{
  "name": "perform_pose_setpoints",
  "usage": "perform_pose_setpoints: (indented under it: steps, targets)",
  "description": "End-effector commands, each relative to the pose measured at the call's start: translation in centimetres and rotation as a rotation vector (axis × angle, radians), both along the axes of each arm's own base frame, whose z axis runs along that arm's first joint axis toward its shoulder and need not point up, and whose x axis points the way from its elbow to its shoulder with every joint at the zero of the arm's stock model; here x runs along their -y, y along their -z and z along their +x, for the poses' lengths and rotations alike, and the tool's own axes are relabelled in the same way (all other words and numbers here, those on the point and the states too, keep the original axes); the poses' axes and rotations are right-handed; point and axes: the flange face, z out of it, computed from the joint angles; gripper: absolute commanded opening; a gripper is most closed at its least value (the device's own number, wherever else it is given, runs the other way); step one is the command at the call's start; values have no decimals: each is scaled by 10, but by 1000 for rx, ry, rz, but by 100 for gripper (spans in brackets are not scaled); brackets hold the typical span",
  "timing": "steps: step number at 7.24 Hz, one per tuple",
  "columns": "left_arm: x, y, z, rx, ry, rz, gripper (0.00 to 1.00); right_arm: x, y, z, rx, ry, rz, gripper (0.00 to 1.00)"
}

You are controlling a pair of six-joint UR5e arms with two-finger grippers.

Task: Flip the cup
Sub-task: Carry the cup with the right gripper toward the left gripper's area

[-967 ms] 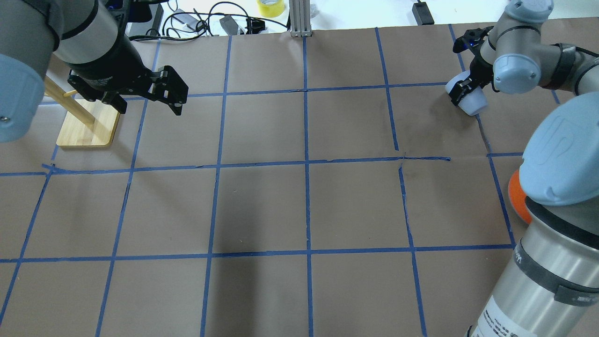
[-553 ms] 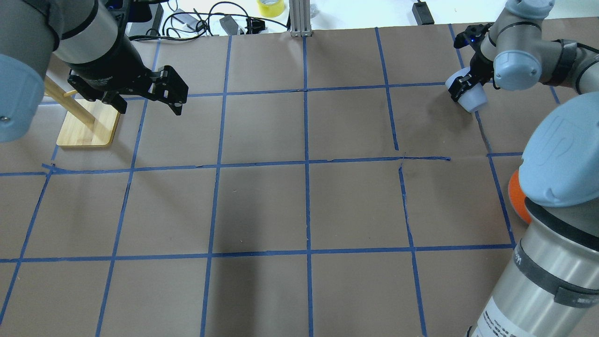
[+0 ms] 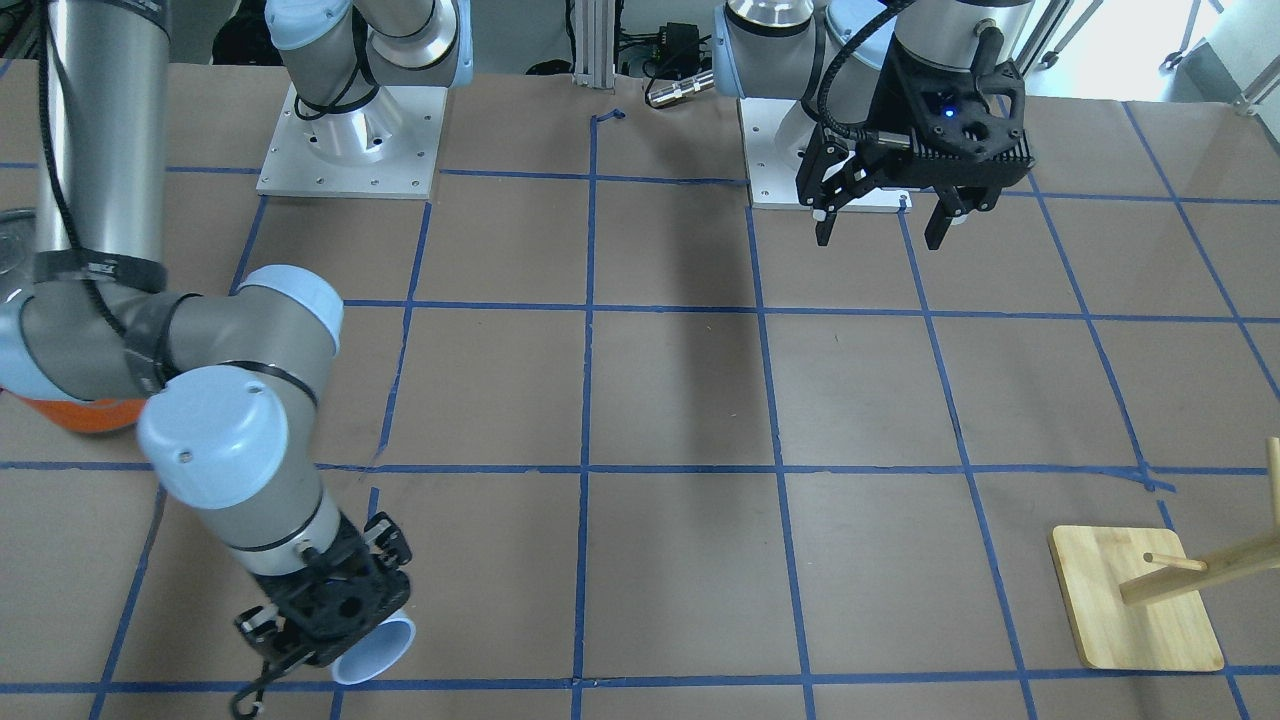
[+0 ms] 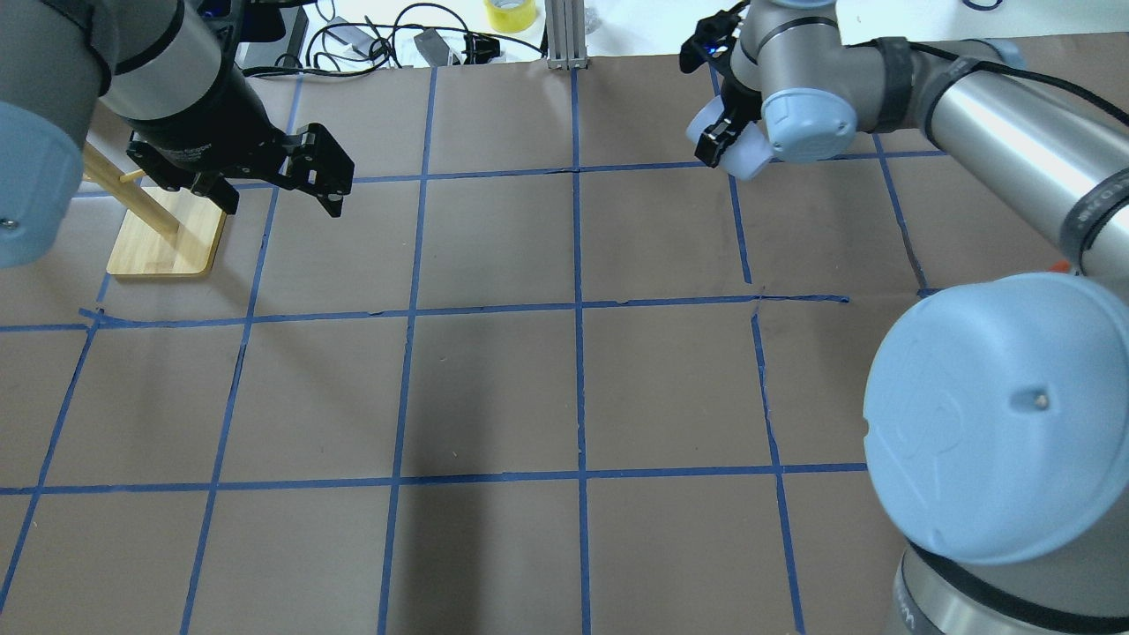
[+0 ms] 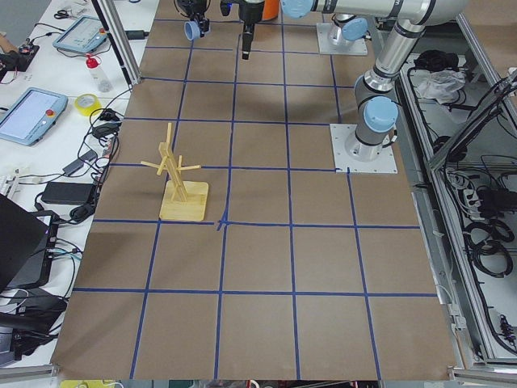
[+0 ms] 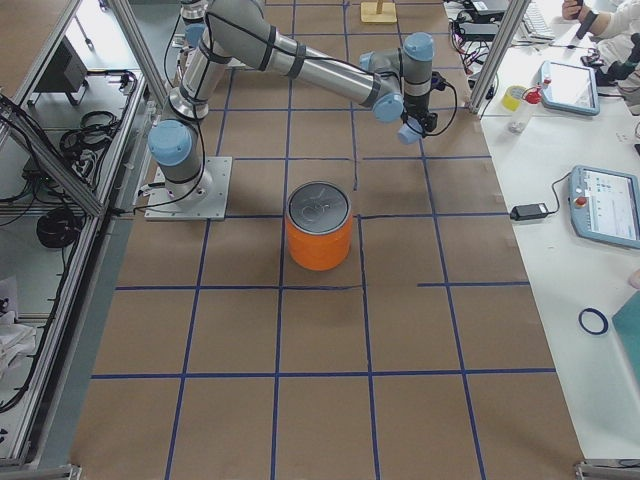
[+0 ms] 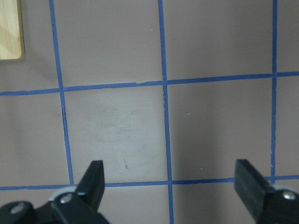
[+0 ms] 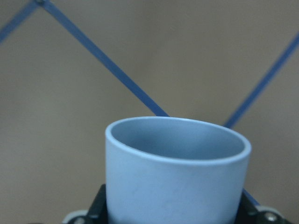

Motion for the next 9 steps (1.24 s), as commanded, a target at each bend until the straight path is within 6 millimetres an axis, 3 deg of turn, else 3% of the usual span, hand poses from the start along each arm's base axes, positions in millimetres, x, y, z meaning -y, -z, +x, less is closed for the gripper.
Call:
perform_pose_setpoints:
  steps: [1,2,3,5,7,9]
  targets:
    - [0,0,0,0,0,1,100,-40,13,124,-13,-281,-57,22]
    - [0,0,0,0,0,1,100,-58,27,178,-25,-429,-113,24]
    - [1,0,0,-1,0,0,100,-73,40,210,-34,-521,-133,27]
    - [0,0,0,0,0,1,100,-101,55,252,-57,-666,-123,31]
    - [1,0,0,0,0,0,100,-121,60,279,-67,-718,-117,33]
    - [1,0,0,0,0,0,100,-122,78,278,-74,-726,-88,44]
